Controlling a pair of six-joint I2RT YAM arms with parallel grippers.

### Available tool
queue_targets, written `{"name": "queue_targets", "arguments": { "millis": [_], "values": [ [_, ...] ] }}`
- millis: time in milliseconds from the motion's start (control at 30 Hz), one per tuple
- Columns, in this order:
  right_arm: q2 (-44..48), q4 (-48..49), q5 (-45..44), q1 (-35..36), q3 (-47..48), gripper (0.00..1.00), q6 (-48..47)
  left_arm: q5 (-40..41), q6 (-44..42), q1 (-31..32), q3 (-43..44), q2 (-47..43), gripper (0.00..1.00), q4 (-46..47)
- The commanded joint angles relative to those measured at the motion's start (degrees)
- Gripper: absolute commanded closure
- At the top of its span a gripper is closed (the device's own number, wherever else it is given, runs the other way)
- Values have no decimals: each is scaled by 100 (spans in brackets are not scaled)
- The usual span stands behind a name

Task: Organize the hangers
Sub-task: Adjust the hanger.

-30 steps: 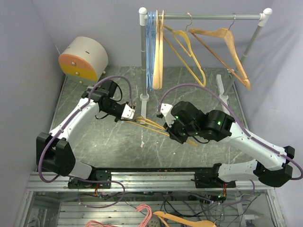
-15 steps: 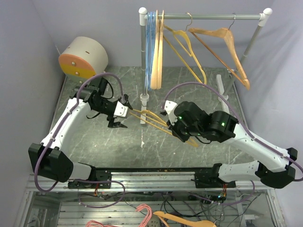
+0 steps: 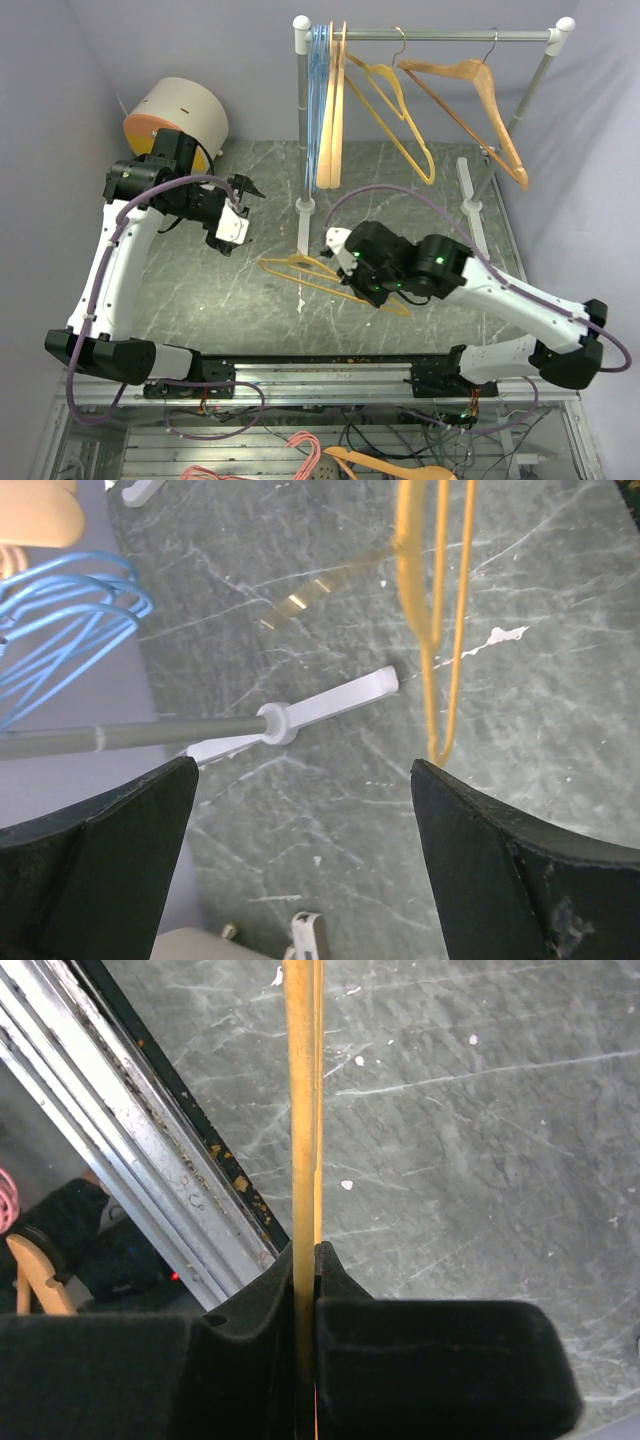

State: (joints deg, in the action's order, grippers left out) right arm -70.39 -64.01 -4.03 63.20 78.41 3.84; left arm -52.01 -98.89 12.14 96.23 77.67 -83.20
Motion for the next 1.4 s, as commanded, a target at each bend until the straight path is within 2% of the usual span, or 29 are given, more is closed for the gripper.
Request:
{"name": "queue_targets", "arguments": {
  "millis": [0, 167, 333, 567, 667, 700, 733, 800, 833, 900, 1033, 1067, 1100, 1133, 1167, 1367],
  "values": [
    [-352, 252, 89, 128, 105, 100, -258, 141, -562, -36, 278, -18, 1, -249],
    [-651, 392, 122, 128, 187, 100, -341, 291, -820, 59, 126, -197, 1, -258],
    [-894, 558, 175, 123, 305, 100, -430, 335, -730, 349, -124, -336, 0, -267],
    [-1098, 584, 208, 129, 412, 100, -495, 609, -597, 645, -480, -435, 11, -267],
    [-1167, 557, 150, 128, 528, 100, -515, 758, -654, 688, -603, -449, 30, -267],
    [-1170, 544, 124, 125, 541, 100, -515, 826, -679, 699, -643, -461, 41, -267],
    [-1167, 535, 96, 126, 545, 100, -509, 891, -679, 702, -668, -469, 60, -267],
    [-1134, 519, 51, 130, 516, 100, -490, 1038, -630, 711, -692, -456, 85, -267],
    [-1107, 506, 21, 130, 493, 100, -469, 1107, -612, 718, -686, -459, 92, -263],
    [-1052, 471, -71, 127, 446, 100, -419, 1253, -502, 726, -633, -455, 93, -267],
    [-805, 521, -252, 116, 253, 100, -217, 1472, -189, 745, -481, -452, 93, -267],
    [-722, 529, -313, 114, 178, 100, -156, 1504, -105, 752, -458, -454, 88, -267],
    [-636, 511, -416, 118, 98, 100, -98, 1521, -2, 754, -429, -454, 60, -259],
    [-537, 464, -546, 122, 14, 100, -53, 1553, 145, 755, -407, -461, 12, -258],
    [-453, 386, -709, 116, -40, 100, -19, 1573, 256, 755, -403, -474, 1, -258],
    [40, 148, -1139, 131, -77, 100, 24, 1717, 843, 755, -381, -557, 3, -258]
  ]
}}
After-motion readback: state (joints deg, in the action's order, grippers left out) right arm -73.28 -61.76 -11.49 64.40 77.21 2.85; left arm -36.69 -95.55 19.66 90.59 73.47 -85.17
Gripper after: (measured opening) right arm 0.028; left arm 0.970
